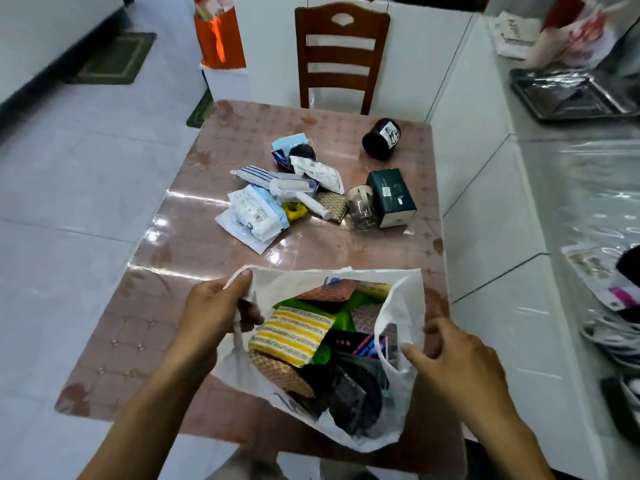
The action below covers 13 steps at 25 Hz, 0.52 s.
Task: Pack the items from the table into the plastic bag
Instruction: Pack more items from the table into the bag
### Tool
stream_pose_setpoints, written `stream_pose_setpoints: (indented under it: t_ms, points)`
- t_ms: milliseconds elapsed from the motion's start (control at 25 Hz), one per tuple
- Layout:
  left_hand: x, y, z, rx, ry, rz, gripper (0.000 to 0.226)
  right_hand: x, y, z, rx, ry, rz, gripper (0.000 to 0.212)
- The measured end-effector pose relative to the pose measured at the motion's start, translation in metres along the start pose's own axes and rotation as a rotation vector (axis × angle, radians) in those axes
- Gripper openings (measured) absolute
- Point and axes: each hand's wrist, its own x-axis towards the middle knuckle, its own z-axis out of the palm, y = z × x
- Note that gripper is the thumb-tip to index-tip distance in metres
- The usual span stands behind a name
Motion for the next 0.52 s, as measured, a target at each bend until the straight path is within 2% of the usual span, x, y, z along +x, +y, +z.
stream_pose_setpoints:
  t_ms: [40,80,160,240,280,320,440,520]
  points:
    - [-0.005,0.004,0.003,-0.088,-0.042,-0.069,0.035,-0.001,-0.005,0.003,0.205,-0.173,-0.029,0.045]
    - [-0.006,0.008,0.004,-0.126,-0.081,-0.096,0.034,0.000,-0.012,0.009,0.349,-0.266,-0.111,0.047]
    - [-0.010,0.017,0.000,-0.215,-0.183,-0.091,0.028,0.000,-0.027,0.023,0.394,-0.346,-0.254,0.048]
    - [-0.014,0.021,-0.010,-0.236,-0.301,-0.062,0.014,-0.003,-0.041,0.032,0.495,-0.395,-0.295,0.025]
    - [-0.017,0.021,-0.016,-0.216,-0.341,-0.045,0.011,-0.002,-0.045,0.029,0.660,-0.382,-0.278,0.011]
    - [-0.019,0.023,-0.022,-0.220,-0.344,-0.036,0.010,0.001,-0.050,0.016,0.824,-0.309,-0.254,0.007]
    - [-0.012,0.052,-0.044,-0.347,-0.185,0.047,0.014,0.014,-0.067,-0.058,1.197,-0.086,-0.207,0.028]
    - [-0.003,0.081,-0.060,-0.403,-0.082,0.167,0.013,0.022,-0.081,-0.104,1.358,-0.078,-0.257,0.034]
